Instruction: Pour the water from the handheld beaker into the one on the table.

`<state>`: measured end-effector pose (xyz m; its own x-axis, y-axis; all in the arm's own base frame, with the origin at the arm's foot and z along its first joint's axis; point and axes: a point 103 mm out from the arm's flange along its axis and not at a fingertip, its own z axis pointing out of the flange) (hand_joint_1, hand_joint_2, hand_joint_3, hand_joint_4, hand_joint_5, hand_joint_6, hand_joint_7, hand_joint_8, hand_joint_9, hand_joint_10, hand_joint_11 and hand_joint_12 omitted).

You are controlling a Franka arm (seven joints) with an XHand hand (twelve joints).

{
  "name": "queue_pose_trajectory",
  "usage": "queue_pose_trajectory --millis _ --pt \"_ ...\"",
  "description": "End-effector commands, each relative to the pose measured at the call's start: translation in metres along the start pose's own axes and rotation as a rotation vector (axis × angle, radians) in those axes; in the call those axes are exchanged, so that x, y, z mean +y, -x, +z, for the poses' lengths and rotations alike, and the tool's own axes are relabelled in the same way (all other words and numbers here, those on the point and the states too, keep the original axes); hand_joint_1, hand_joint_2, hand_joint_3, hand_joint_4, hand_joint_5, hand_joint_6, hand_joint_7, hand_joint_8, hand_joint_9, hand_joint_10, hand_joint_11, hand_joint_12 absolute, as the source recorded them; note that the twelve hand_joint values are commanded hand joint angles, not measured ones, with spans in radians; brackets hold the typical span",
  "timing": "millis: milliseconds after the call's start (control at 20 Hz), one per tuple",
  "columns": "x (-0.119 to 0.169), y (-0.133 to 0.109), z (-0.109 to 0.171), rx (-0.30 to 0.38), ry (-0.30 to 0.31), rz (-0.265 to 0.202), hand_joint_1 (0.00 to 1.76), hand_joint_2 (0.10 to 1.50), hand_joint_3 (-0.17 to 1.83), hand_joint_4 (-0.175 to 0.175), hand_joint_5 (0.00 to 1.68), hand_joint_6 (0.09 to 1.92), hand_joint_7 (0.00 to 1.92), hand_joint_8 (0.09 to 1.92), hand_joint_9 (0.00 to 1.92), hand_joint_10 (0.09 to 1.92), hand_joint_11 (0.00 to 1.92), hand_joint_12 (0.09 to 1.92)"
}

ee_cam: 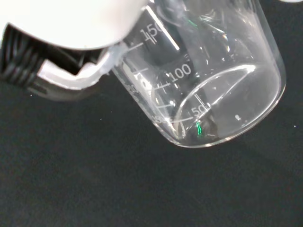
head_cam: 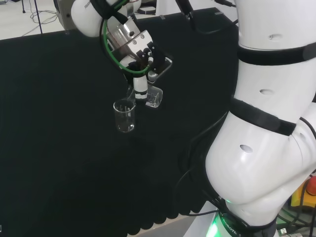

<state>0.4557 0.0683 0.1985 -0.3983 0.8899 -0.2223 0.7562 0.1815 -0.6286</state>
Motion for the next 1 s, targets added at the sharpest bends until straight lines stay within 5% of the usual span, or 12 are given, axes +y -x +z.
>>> queue_pose_trajectory --millis 50,1000 --pt "0.0 -0.005 -0.003 -0.029 -0.025 0.016 1.31 0.49 0.99 -0.175 1.21 0.91 1.28 0.88 1.59 0.77 1.25 0.82" --pt "-0.001 -0.016 -0.012 -0.114 -0.133 0.095 1.31 0.49 1.01 -0.175 1.2 0.95 1.26 0.92 1.58 0.79 1.24 0.84"
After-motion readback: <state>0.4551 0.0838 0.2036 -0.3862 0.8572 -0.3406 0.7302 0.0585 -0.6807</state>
